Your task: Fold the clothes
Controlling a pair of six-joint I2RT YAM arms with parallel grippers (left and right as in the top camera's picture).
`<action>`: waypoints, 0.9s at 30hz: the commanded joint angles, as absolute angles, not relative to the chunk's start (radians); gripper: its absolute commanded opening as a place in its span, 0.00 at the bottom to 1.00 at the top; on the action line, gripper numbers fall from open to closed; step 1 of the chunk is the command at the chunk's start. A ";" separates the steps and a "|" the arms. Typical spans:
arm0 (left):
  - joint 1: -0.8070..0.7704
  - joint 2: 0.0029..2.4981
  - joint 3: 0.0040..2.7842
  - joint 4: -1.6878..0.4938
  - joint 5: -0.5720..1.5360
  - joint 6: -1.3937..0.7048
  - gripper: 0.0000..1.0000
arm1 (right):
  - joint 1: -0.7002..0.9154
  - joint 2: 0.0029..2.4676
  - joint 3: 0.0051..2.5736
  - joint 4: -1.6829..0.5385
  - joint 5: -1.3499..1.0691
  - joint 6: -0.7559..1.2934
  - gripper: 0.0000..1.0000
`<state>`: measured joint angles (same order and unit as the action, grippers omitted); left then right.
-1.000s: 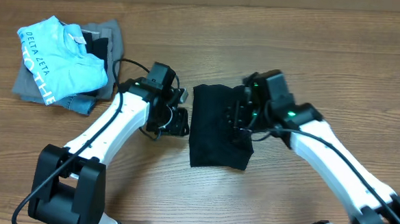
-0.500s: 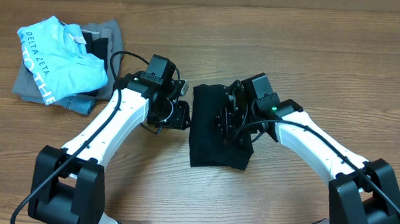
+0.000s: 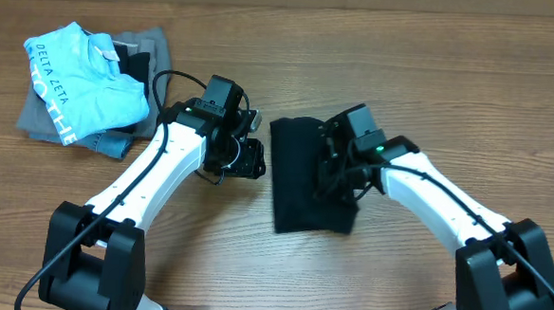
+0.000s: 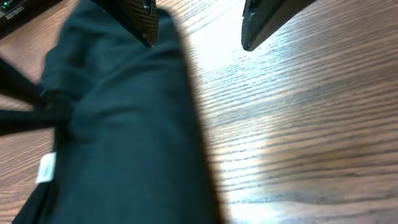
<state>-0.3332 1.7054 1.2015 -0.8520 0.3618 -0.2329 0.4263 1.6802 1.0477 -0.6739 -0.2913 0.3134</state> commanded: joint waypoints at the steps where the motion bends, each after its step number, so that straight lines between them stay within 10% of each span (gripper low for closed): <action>1: -0.334 1.686 1.222 -0.828 0.355 -0.214 0.50 | 0.397 1.635 1.083 -0.687 -0.216 0.318 0.04; 3: -0.334 1.686 1.222 -0.815 0.356 -0.214 0.52 | 0.397 1.636 1.079 -0.691 -0.209 0.326 0.04; 5: -0.334 1.686 1.222 -0.810 0.356 -0.214 0.54 | 0.397 1.636 1.078 -0.694 -0.191 0.329 0.43; 6: -0.334 1.686 1.222 -0.809 0.356 -0.215 0.55 | 0.395 1.635 1.081 -0.702 -0.165 0.335 0.45; 10: -0.335 1.686 1.222 -0.788 0.371 -0.199 0.55 | 0.342 1.574 1.126 -0.781 -0.131 0.363 0.44; 13: -0.337 1.686 1.222 -0.739 0.452 -0.093 0.37 | 0.283 1.500 1.157 -0.873 -0.131 0.404 0.47; 20: -0.395 1.705 1.222 -0.590 0.487 0.094 0.50 | 0.165 1.469 1.134 -1.055 -0.136 0.506 0.54; 27: -0.442 1.820 1.222 -0.442 0.427 0.147 0.40 | 0.161 1.511 0.950 -0.945 -0.166 0.506 0.55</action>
<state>-0.4366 1.7435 1.2072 -0.4782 0.4515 0.0853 0.1635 1.4971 1.0214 -0.9894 -0.1543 0.4942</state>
